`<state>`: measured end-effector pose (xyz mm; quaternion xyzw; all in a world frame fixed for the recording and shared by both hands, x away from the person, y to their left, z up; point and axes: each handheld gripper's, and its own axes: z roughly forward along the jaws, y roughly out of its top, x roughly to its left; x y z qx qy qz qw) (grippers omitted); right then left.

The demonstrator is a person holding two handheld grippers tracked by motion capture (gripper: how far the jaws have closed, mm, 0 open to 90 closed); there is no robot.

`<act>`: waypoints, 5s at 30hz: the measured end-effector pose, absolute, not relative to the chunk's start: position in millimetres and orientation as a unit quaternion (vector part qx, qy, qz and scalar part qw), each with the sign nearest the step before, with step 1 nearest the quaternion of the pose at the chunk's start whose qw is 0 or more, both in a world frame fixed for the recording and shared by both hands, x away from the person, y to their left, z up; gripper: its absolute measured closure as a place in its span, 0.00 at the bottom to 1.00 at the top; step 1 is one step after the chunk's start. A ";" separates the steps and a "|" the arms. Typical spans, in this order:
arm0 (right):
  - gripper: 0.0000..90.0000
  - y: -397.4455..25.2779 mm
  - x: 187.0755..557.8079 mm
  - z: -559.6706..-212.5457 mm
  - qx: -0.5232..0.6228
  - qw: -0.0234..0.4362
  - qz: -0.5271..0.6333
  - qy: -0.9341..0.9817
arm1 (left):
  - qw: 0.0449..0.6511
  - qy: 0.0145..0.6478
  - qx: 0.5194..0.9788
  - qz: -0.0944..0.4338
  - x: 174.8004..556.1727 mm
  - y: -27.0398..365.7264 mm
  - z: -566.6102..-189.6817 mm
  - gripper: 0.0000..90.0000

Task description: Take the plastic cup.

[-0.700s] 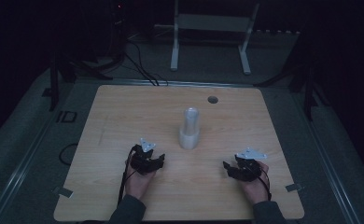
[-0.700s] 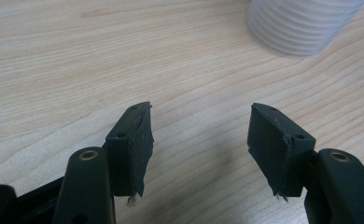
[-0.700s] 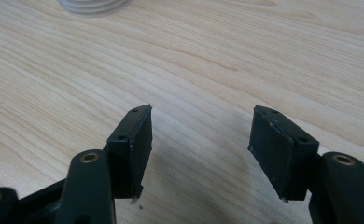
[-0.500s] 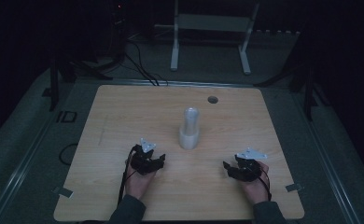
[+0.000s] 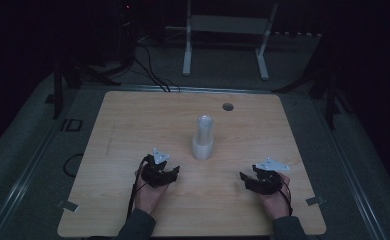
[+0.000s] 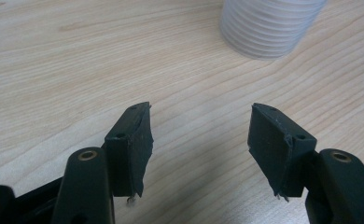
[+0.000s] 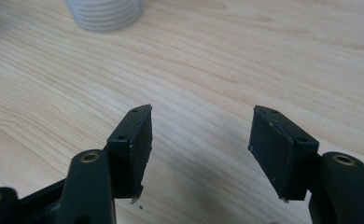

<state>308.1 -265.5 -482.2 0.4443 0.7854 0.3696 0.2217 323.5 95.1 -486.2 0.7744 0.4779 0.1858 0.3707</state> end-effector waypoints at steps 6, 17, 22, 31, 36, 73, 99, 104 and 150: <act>0.43 -260.5 306.7 -471.3 0.428 0.228 0.376 0.790 | 0.374 0.465 0.783 0.175 325.5 91.9 -483.3 0.47; 0.43 -253.1 312.3 -449.9 0.411 0.236 0.391 0.788 | 0.385 0.444 0.788 0.184 329.6 83.5 -473.2 0.46; 0.43 -247.5 316.8 -438.9 0.401 0.242 0.395 0.790 | 0.394 0.434 0.788 0.191 333.9 78.3 -469.8 0.45; 0.42 -238.4 323.3 -428.5 0.392 0.237 0.410 0.789 | 0.411 0.419 0.789 0.181 341.5 71.4 -464.7 0.45; 0.42 -233.6 326.0 -422.7 0.385 0.239 0.414 0.789 | 0.417 0.409 0.791 0.184 343.7 66.6 -463.0 0.42; 0.41 -186.2 360.4 -379.7 0.340 0.244 0.439 0.795 | 0.468 0.389 0.770 0.192 369.9 32.9 -453.4 0.25; 0.40 -158.4 380.3 -368.8 0.329 0.219 0.459 0.796 | 0.473 0.377 0.767 0.214 373.8 27.7 -458.3 0.27; 0.40 -152.1 383.8 -368.0 0.325 0.215 0.461 0.797 | 0.476 0.376 0.766 0.214 373.3 27.8 -459.0 0.27; 0.43 -136.3 401.3 -369.5 0.345 0.198 0.470 0.788 | 0.481 0.364 0.761 0.240 384.1 18.0 -467.6 0.23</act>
